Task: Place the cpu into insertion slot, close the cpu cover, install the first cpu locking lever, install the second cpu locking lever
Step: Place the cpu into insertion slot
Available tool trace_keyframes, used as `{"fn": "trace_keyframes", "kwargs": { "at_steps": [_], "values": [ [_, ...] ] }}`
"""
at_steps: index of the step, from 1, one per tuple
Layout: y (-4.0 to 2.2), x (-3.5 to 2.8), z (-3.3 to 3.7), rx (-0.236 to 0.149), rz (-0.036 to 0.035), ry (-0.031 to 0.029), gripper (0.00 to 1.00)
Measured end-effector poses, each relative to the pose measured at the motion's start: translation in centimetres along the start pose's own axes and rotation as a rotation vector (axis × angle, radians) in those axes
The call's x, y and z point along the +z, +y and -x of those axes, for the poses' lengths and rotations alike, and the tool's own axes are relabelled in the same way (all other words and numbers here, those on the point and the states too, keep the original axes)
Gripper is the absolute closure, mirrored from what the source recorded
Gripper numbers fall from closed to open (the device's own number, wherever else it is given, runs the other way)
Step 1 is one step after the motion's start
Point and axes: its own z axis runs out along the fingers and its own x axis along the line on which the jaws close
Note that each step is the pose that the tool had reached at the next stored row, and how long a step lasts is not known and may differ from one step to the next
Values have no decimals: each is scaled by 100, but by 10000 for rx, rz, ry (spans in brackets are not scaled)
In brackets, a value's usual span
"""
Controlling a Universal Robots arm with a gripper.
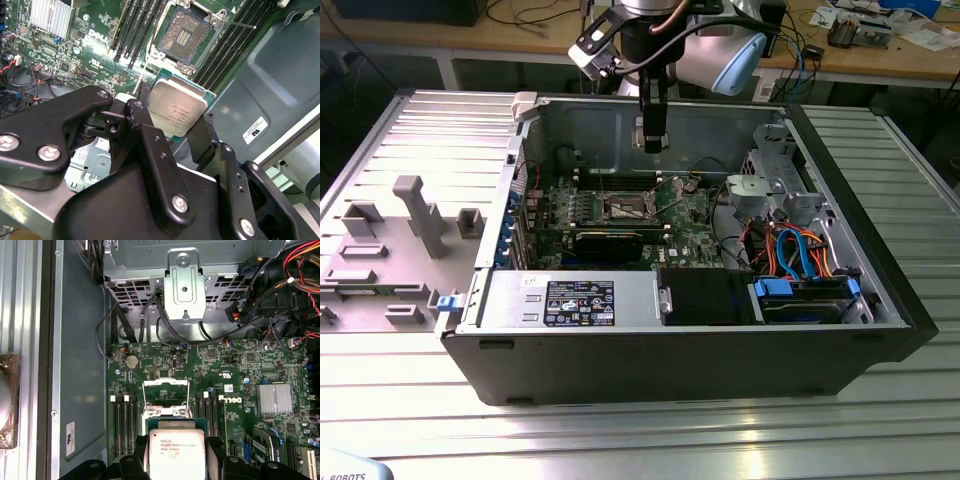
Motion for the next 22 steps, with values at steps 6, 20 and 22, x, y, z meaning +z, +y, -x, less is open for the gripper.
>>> {"fn": "trace_keyframes", "kwargs": {
  "at_steps": [6,20,22],
  "values": [
    [0,2,0,0,0,1,46],
    [-51,-2,2,-2,1,2,46],
    [-52,-2,2,0,0,1,46]
  ]
}}
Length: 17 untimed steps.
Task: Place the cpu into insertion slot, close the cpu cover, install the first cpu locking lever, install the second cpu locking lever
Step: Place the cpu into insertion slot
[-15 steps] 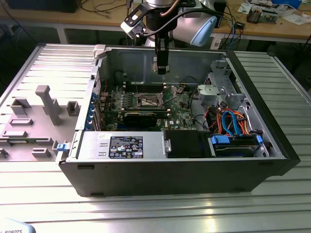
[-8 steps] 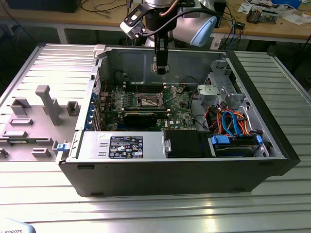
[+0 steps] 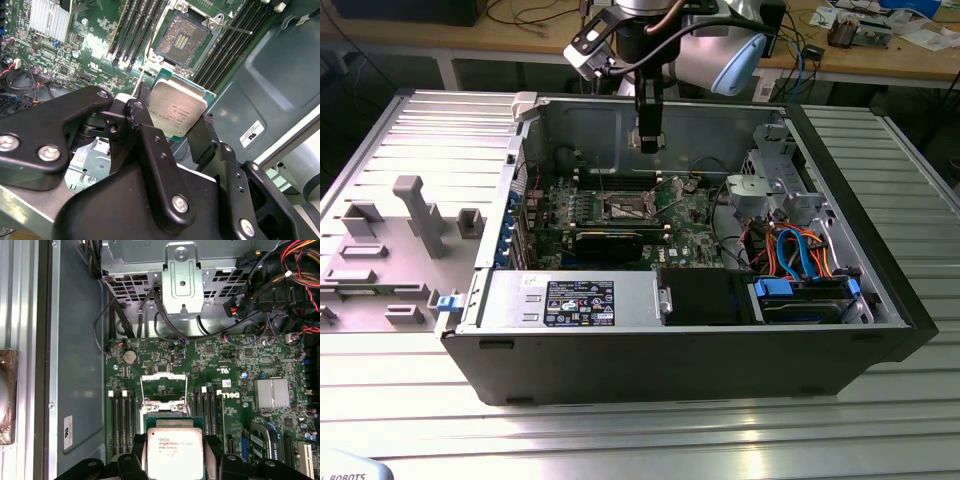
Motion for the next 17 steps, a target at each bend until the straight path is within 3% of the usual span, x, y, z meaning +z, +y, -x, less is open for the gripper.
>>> {"fn": "trace_keyframes", "kwargs": {
  "at_steps": [11,13,17],
  "values": [
    [-5,3,1,0,1,1,46],
    [-10,24,1,2,0,0,46],
    [-70,133,-2,-1,1,-2,46]
  ]
}}
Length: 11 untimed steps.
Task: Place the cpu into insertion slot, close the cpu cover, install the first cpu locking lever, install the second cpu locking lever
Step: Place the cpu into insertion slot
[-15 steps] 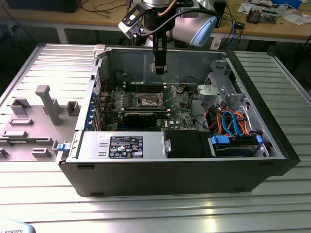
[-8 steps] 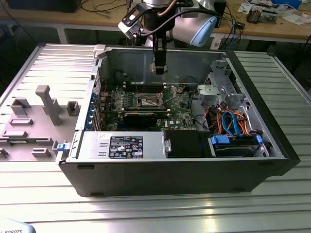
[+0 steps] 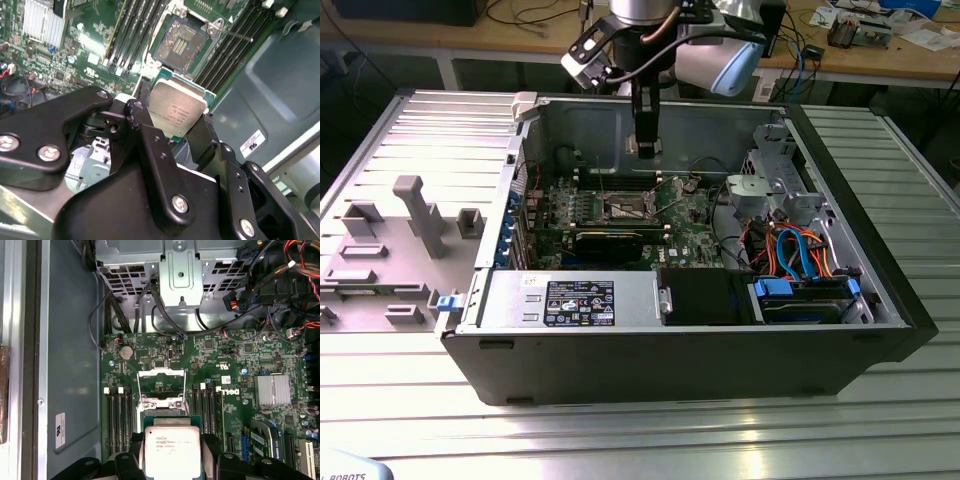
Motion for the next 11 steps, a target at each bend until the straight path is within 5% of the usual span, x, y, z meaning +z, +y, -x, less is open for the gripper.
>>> {"fn": "trace_keyframes", "kwargs": {
  "at_steps": [2,11],
  "values": [
    [-20,67,-7,-1,-2,1,46],
    [-24,106,-6,-2,-5,0,46]
  ]
}}
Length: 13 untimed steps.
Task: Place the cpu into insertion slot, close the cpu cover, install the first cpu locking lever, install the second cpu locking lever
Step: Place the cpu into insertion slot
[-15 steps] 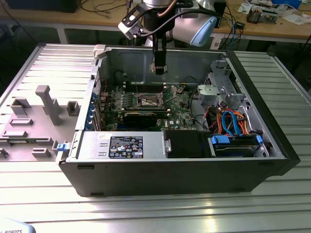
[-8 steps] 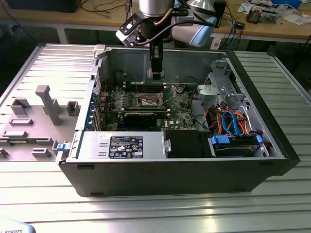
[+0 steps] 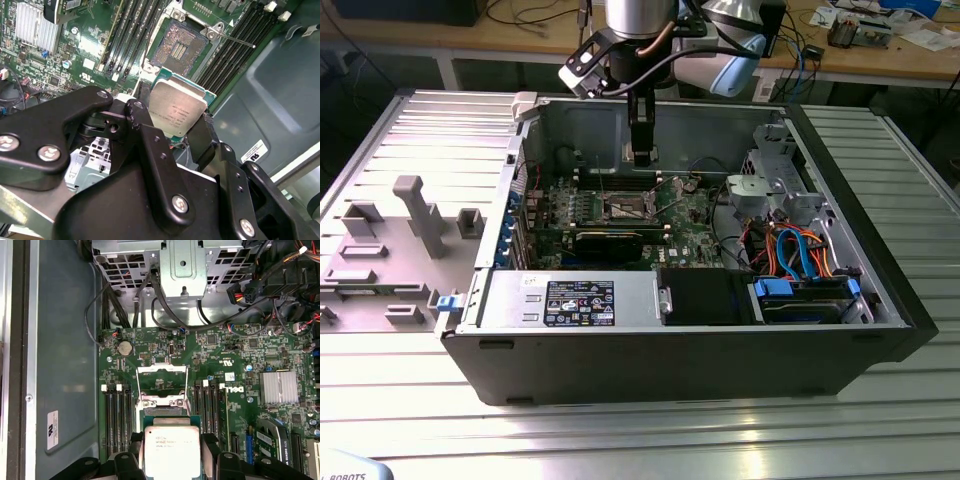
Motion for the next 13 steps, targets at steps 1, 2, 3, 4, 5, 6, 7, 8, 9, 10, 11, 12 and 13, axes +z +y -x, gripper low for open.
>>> {"fn": "trace_keyframes", "kwargs": {
  "at_steps": [1,2,3,4,5,6,7,8,9,10,11,12,13],
  "values": [
    [0,1,0,0,0,-1,46],
    [0,1,0,-1,0,-1,46],
    [0,2,0,0,0,0,46],
    [0,3,0,0,0,0,46],
    [0,3,0,0,0,0,46],
    [0,4,0,0,0,0,46],
    [0,4,0,0,0,0,46],
    [-7,8,0,2,2,5,46],
    [-10,18,0,-5,2,15,46],
    [-14,30,1,-16,1,21,46],
    [-23,57,2,-51,-1,36,46],
    [-39,106,3,-196,-6,61,46],
    [-45,131,4,-301,-8,75,46]
  ]
}}
